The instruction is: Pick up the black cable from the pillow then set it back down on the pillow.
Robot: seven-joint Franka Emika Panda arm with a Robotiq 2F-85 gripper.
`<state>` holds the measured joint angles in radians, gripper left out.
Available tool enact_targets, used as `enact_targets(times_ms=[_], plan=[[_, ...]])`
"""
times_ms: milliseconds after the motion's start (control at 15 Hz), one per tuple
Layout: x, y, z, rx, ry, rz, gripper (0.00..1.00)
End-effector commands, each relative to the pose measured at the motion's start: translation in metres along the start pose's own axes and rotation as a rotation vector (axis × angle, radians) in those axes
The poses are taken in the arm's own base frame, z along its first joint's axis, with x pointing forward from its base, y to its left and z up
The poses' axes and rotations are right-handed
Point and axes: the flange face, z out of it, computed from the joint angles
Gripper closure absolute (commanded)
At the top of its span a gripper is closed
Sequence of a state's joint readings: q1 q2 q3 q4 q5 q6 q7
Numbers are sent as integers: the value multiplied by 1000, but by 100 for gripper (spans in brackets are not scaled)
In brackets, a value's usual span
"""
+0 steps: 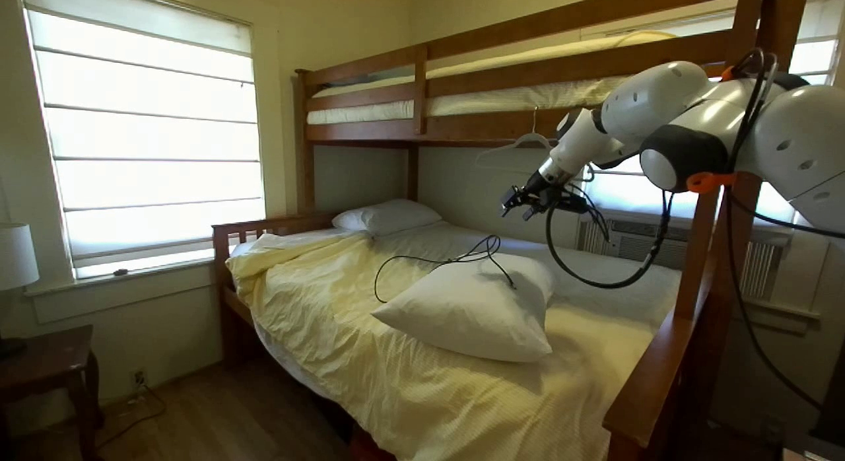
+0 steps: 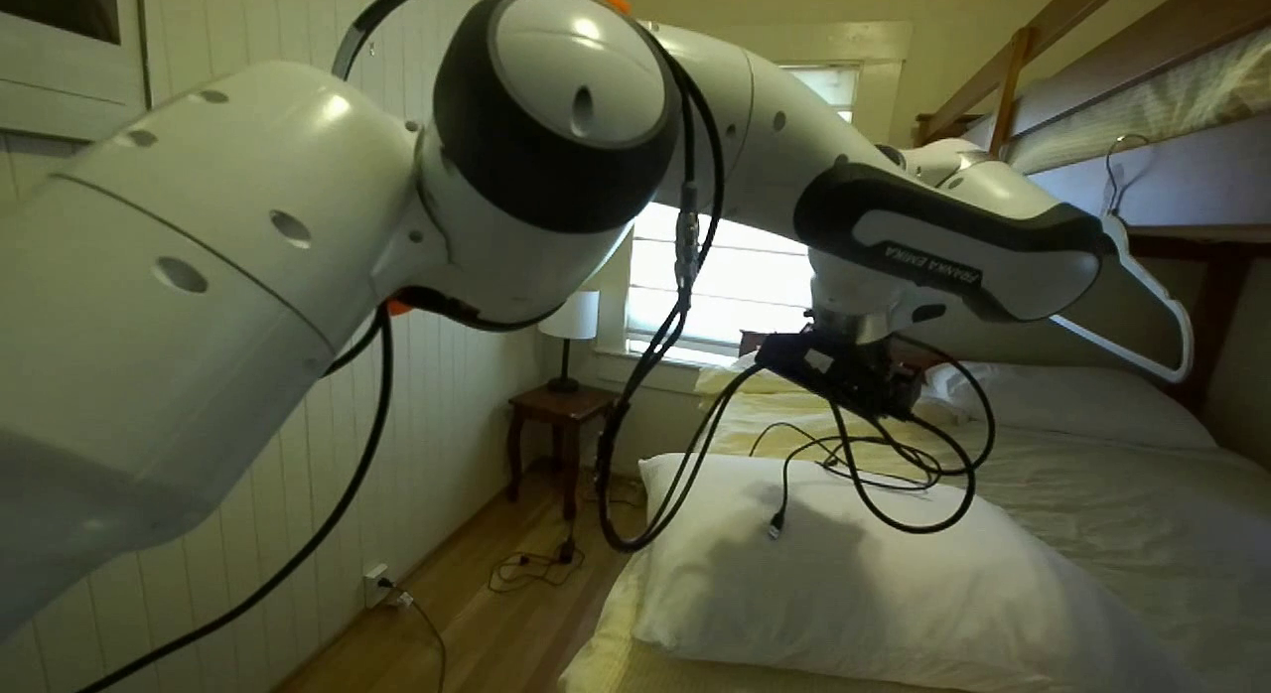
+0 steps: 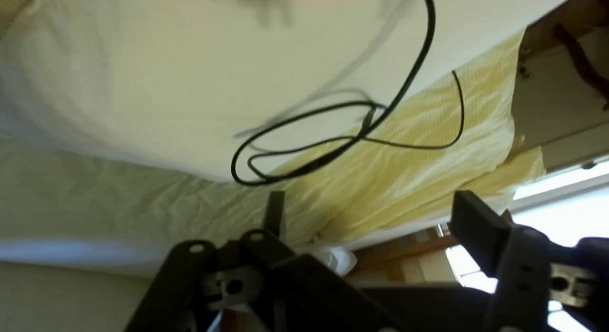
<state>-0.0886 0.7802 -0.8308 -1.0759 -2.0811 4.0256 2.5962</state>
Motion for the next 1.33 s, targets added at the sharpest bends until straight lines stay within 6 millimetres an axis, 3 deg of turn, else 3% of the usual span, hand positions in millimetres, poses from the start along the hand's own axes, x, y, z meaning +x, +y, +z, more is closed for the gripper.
enact_targets(times_ms=[0,133,200,400,733,1000,1267], plan=[[33,-18,12,10,196,68,0],[48,-25,16,-30,286,71,0],[34,-17,12,-17,221,51,0],[43,-24,12,-27,268,59,0],[35,-17,31,-177,323,78,0],[39,-34,44,-248,383,7,0],[23,-35,39,-321,283,-63,0]])
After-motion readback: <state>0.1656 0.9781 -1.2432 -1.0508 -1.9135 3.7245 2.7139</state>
